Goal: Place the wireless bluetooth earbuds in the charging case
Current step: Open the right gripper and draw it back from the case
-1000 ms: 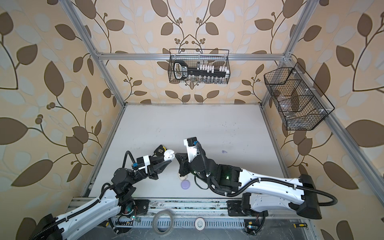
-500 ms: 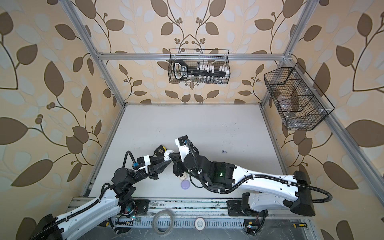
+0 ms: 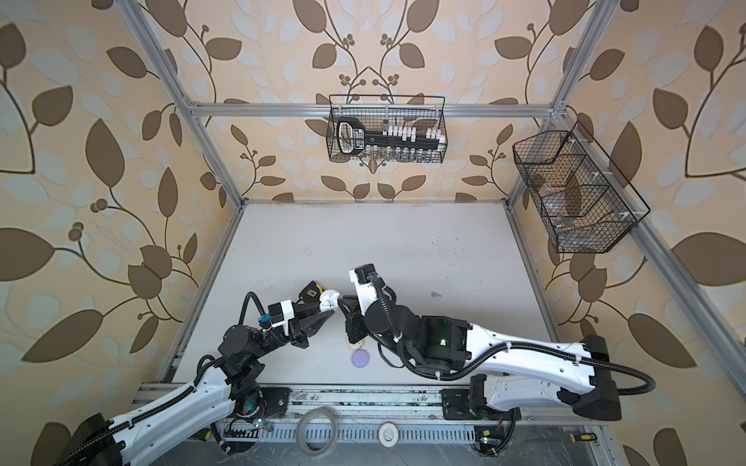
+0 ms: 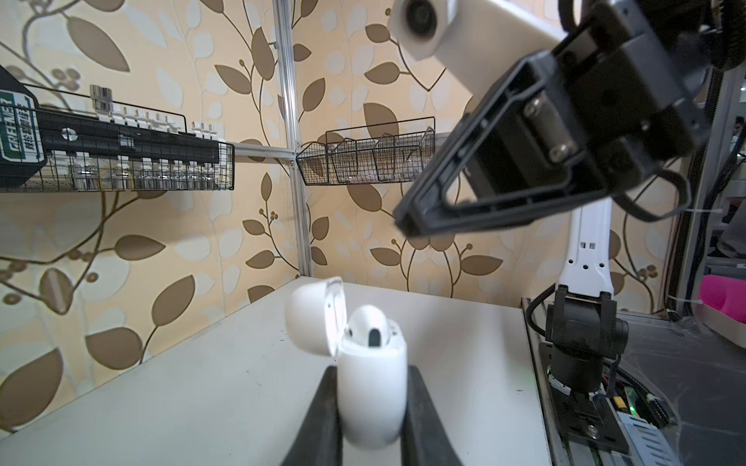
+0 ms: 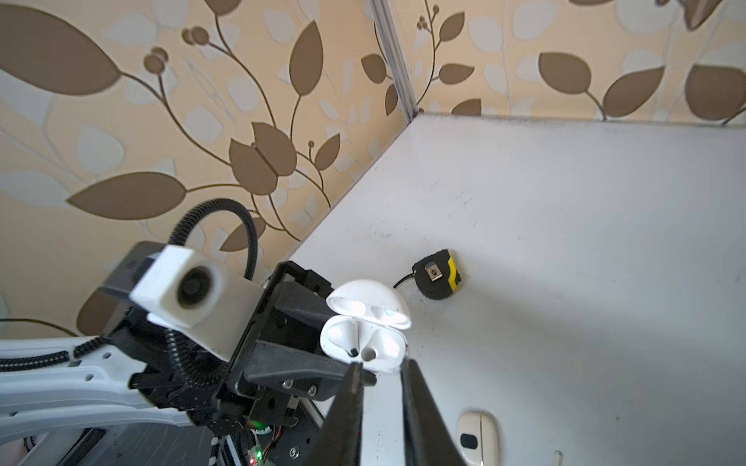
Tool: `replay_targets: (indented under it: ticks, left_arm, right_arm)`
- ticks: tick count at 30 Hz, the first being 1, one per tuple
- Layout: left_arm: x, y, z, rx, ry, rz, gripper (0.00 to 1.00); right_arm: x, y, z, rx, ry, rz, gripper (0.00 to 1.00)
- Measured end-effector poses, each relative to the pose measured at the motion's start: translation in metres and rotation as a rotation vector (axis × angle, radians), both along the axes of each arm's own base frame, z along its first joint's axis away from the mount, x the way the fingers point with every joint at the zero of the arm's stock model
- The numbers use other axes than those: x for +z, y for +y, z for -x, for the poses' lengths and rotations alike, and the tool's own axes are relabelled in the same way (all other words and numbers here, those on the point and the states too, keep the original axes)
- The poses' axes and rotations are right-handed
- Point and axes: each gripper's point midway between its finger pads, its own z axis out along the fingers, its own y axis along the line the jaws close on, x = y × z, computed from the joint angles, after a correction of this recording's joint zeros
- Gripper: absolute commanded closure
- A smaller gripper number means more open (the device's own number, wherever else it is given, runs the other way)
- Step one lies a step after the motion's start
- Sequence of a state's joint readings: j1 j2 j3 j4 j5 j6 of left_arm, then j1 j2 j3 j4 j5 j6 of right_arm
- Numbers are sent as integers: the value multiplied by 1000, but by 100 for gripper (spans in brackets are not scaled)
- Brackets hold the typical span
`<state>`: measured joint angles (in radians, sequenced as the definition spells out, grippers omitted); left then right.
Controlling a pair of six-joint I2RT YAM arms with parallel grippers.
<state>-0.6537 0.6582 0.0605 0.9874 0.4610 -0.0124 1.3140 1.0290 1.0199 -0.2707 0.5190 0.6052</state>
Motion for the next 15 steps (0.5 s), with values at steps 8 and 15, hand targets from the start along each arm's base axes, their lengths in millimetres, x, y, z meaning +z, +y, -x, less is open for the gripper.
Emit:
replay_targets:
  ticks: [8, 15]
  left_arm:
    - [-4, -3, -4, -13, 68, 17, 100]
    - [-2, -1, -3, -12, 29, 48, 100]
  right_arm:
    - [-68, -60, 3, -90, 39, 114, 46]
    - [-187, -83, 0, -90, 207, 388, 48]
